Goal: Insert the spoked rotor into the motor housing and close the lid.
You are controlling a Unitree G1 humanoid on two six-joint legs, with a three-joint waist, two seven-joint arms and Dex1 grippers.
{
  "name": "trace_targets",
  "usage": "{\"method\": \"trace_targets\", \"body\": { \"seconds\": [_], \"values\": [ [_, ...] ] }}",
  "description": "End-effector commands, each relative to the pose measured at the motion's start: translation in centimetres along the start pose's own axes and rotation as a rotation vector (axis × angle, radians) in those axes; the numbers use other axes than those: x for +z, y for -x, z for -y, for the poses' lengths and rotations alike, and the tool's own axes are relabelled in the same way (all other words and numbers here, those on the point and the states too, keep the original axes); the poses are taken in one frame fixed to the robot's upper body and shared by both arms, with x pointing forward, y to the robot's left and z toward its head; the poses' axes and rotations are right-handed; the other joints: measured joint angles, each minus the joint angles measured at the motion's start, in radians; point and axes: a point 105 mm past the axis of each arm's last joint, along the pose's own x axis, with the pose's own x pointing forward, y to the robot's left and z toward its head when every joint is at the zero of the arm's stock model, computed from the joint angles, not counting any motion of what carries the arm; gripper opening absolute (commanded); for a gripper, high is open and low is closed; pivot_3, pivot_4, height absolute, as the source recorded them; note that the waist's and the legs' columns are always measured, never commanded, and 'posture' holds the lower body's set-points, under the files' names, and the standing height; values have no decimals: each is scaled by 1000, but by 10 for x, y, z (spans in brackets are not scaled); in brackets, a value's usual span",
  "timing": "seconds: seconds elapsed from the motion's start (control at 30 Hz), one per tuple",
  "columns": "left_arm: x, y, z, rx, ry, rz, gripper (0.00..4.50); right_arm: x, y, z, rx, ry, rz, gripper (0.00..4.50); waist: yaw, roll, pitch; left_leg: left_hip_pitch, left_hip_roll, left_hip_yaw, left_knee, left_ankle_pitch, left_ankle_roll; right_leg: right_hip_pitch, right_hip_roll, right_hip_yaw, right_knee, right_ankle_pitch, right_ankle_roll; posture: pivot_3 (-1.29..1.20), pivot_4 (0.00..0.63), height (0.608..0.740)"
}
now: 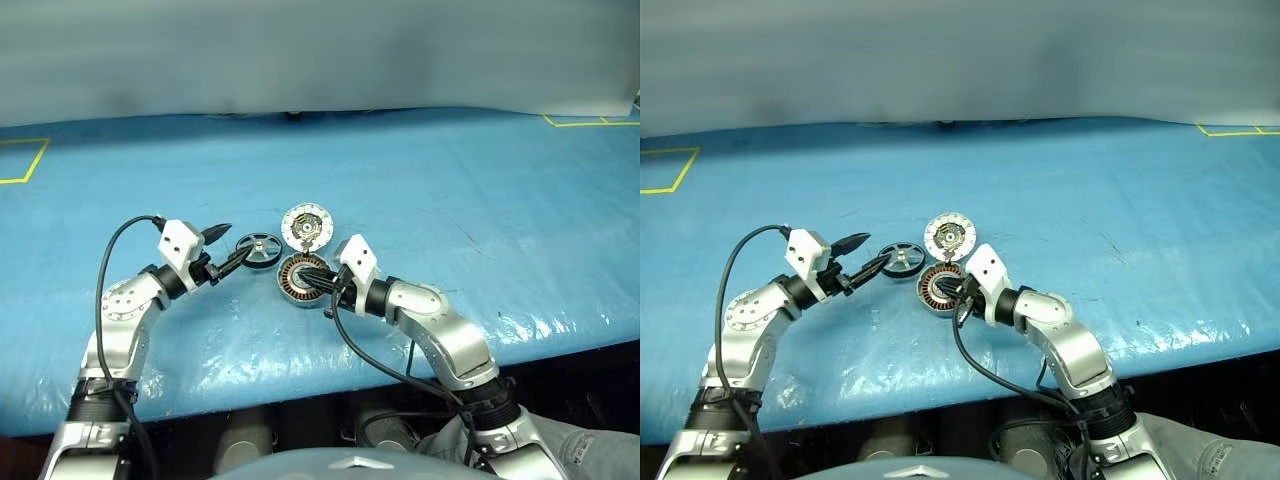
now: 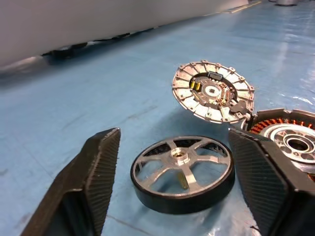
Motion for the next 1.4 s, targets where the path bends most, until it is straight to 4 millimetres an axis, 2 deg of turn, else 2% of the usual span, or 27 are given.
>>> {"method": "trace_targets", "body": {
  "seconds": [0.03,0.2,0.4,0.67,1.07,1.2,1.4],
  "values": [
    [-2,-10,-4,-48,18,-96,2280,8,2,2,-19,30,35,0,1,0,0,0,0,0,0,0,0,0,1,0,0,0,0,0,150,740],
    [-13,-18,-6,-135,-6,-262,2280,7,0,3,-34,37,33,0,-1,0,0,0,0,0,0,0,-1,0,1,0,0,0,0,0,150,740],
    [-14,-21,-7,-236,-44,-374,2280,4,-1,2,-38,34,35,0,0,-1,0,-1,0,0,0,0,-1,0,1,0,0,0,0,0,150,740],
    [-8,-23,-21,-323,-157,-510,2280,4,-2,3,-55,41,43,0,0,-1,0,-1,-1,0,0,1,-1,0,1,1,0,0,0,0,150,740],
    [-13,-26,-23,-378,-220,-563,2280,0,-4,3,-71,48,44,0,1,-1,0,-1,-1,0,2,1,-1,-1,2,2,1,0,0,0,150,740],
    [-9,-22,-29,-377,-234,-553,2280,0,-4,3,-70,46,44,0,0,-1,0,-1,-1,0,2,1,-1,0,2,2,1,0,0,0,150,740],
    [-14,-20,-37,-357,-278,-586,2280,-2,-6,3,-67,46,38,0,1,-1,0,-2,-1,0,2,1,-1,-1,2,2,1,0,1,0,150,740]
  ]
}}
